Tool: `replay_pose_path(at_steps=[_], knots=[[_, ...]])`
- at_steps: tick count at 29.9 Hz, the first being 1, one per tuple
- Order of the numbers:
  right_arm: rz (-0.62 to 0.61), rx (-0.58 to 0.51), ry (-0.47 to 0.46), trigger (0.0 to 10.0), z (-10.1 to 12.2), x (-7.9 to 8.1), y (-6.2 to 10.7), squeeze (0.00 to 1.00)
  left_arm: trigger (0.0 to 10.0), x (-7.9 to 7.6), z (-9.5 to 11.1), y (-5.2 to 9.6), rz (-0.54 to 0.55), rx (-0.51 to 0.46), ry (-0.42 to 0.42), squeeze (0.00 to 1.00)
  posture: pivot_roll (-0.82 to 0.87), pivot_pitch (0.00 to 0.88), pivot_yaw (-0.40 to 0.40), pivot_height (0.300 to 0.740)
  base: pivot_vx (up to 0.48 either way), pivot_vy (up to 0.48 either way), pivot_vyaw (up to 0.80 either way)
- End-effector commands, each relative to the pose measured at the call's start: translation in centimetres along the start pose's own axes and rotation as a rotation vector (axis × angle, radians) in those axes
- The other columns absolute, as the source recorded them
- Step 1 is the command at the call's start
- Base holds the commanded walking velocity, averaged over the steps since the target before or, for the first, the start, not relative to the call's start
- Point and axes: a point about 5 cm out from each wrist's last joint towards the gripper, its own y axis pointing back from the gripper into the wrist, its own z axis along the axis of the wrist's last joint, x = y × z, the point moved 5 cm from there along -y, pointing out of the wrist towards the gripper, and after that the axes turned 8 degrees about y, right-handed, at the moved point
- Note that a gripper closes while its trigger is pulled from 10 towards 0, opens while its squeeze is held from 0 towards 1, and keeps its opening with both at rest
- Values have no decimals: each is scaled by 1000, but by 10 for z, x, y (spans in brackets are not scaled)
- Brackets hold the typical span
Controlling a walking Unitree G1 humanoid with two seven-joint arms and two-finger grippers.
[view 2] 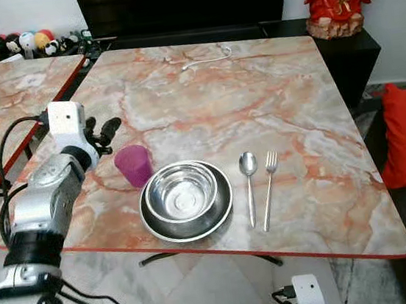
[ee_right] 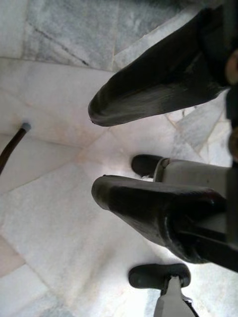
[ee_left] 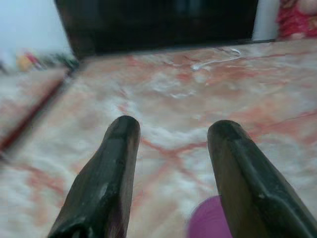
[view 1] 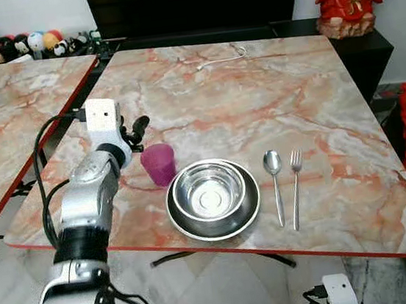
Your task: Setting the table
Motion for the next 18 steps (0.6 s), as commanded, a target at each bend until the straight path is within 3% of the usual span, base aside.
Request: replay_pose_path(at_steps=[1, 3, 4, 8, 13, 18], knots=[[5, 11, -1, 10000, -4, 2, 1, 0, 10000, 4, -2, 11, 33, -37, -97, 0, -2, 0, 34, 740, 0, 0, 0], [5, 11, -1, 10000, -4, 2, 1, 0, 10000, 8, -7, 17, 67, -43, -93, 0, -7, 0, 37, 740, 0, 0, 0], [4, 11, -2, 10000, -4, 2, 1, 0, 10000, 18, -15, 29, 137, -51, -97, 0, -10, 0, 38, 740, 0, 0, 0], [1, 11, 1, 10000, -4, 1, 1, 0, 10000, 27, -32, 53, 227, -54, -123, 0, -10, 0, 36, 740, 0, 0, 0], [2, 11, 3, 10000, -4, 1, 1, 0, 10000, 26, -40, 57, 241, -46, -76, 0, -10, 0, 37, 740, 0, 294, 0], [3, 10, 1, 10000, -4, 2, 1, 0, 10000, 22, -40, 57, 247, -57, -94, 0, -17, 0, 49, 740, 0, 480, 0]])
